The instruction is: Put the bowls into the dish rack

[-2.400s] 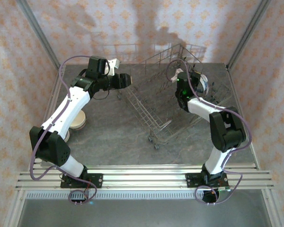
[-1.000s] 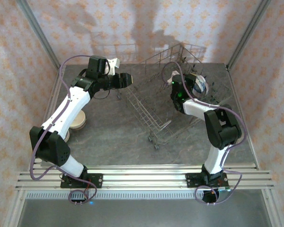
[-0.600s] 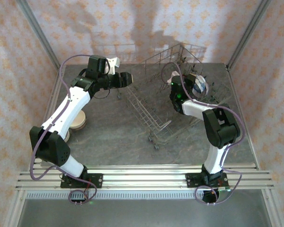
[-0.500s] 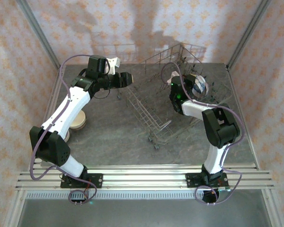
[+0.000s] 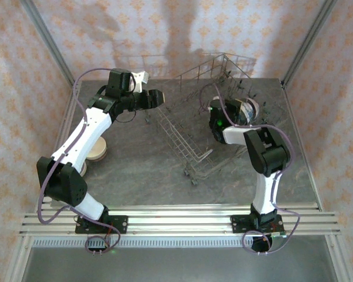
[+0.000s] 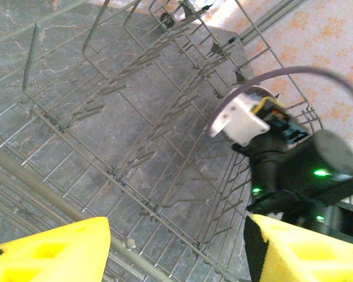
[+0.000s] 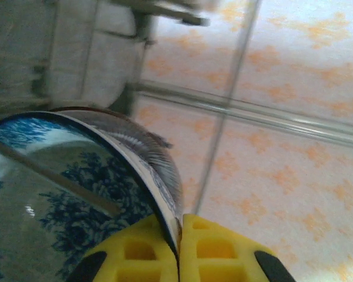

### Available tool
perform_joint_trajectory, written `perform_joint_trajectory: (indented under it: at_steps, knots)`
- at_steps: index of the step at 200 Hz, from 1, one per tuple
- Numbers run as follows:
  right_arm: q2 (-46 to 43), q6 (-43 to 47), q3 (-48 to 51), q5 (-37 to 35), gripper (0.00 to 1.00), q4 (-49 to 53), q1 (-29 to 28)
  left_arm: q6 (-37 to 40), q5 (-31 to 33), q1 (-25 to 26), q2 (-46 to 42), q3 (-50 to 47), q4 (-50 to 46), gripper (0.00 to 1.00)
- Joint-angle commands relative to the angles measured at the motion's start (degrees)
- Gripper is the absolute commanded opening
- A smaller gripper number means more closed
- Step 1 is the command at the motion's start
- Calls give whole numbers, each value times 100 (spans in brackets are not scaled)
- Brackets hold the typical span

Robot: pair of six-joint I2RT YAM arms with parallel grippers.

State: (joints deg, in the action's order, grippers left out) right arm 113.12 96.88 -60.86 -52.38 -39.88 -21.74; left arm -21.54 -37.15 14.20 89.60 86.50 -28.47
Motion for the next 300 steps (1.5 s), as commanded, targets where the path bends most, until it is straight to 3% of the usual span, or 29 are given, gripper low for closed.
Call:
perform_joint_trajectory:
  at_steps: [1, 120, 162, 193, 265, 300]
  knots:
    - [149, -39, 79, 185, 0, 345, 18, -51, -135, -45, -15, -54, 193, 63]
    - [169, -543, -245, 317, 0, 974, 98, -161, -161, -66, 36, -72, 254, 63]
    - [11, -1005, -339, 353, 20, 1456, 116, -254, -129, -64, 91, -3, 211, 63]
    - [-148, -1226, -376, 448, 48, 1625, 138, -352, -99, -65, 137, 84, 157, 63]
    - [-678, -1752, -505, 512, 63, 1929, 170, -604, 105, -66, 127, 221, -33, 63]
    - [-1239, -2732, -399, 1084, 71, 2711, 126, -908, 248, -61, 78, 262, -63, 63]
